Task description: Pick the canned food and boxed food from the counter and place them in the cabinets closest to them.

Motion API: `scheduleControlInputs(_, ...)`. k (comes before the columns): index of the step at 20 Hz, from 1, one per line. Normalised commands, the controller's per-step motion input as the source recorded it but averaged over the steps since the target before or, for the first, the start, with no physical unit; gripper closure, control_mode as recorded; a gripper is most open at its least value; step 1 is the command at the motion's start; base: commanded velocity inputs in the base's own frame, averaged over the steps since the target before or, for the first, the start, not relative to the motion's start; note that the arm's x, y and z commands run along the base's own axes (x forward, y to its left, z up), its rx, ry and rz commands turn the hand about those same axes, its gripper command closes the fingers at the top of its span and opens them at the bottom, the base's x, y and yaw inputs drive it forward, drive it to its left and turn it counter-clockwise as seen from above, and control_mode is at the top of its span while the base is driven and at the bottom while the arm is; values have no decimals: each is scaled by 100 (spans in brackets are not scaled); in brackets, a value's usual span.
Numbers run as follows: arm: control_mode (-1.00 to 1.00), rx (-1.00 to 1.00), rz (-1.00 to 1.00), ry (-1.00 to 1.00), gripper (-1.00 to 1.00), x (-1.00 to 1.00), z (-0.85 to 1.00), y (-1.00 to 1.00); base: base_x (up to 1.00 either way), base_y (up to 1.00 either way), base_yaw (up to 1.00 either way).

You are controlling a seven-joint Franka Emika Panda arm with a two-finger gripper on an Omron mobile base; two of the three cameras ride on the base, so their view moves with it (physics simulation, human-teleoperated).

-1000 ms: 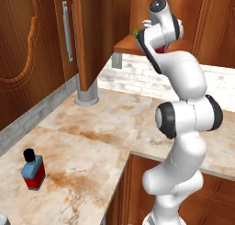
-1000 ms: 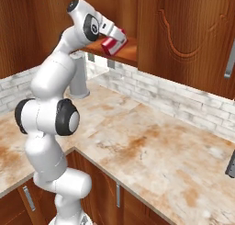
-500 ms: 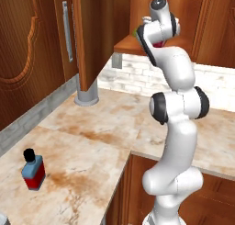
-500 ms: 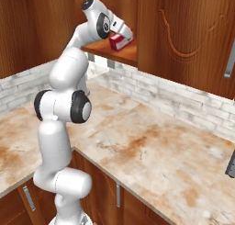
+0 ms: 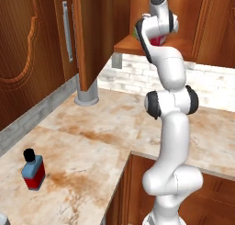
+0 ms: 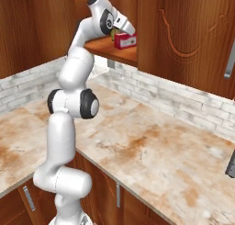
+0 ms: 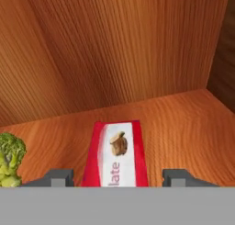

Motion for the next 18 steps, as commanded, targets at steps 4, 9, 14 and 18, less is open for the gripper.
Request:
scheduleControlInputs(4, -100, 0, 0, 1, -100, -11, 0, 1, 0, 0, 0)
scheduleControlInputs(9, -100, -5, 1, -2, -100, -69, -16, 12, 0, 0, 0)
scheduleControlInputs(14, -100, -8, 3, -11, -100, -100, -52, 5, 0, 0, 0)
scheduleControlInputs(18, -100, -2, 3, -11, -100, -100, -48, -12, 0, 0, 0)
